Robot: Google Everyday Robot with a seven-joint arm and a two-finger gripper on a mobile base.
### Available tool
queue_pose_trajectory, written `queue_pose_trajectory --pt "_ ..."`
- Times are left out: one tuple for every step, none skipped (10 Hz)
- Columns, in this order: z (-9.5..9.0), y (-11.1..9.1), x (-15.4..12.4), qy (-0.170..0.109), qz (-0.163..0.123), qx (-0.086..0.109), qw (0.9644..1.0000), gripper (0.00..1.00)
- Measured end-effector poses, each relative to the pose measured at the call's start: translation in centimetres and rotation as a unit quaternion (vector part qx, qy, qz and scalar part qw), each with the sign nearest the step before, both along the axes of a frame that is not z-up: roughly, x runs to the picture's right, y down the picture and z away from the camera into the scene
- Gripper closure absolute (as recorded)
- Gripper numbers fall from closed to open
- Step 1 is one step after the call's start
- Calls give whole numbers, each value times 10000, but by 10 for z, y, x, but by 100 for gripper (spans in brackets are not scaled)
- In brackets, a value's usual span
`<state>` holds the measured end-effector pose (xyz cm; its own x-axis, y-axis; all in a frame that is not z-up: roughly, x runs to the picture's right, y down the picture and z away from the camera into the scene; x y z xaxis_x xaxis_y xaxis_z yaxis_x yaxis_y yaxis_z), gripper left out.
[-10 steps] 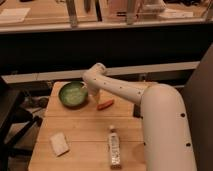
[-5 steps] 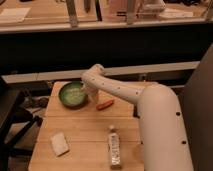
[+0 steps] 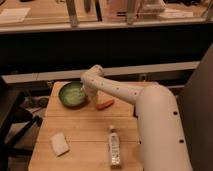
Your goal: Pick up the ceramic bowl
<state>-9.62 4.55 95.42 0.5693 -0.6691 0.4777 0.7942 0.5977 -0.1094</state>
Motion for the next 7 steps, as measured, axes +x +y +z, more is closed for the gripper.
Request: queue_pose_trajectory --pt "1 0 0 -4 -2 1 10000 24" --pt "1 1 -1 -11 -5 0 10000 27" --pt "1 1 -2 -13 -7 4 10000 30" --pt "2 2 -2 -17 -9 -2 10000 42" --pt "3 3 -2 -17 -7 -2 10000 51" --pt "4 3 -2 -16 -7 -2 10000 61" --pt "4 4 -2 -18 -7 0 10000 71"
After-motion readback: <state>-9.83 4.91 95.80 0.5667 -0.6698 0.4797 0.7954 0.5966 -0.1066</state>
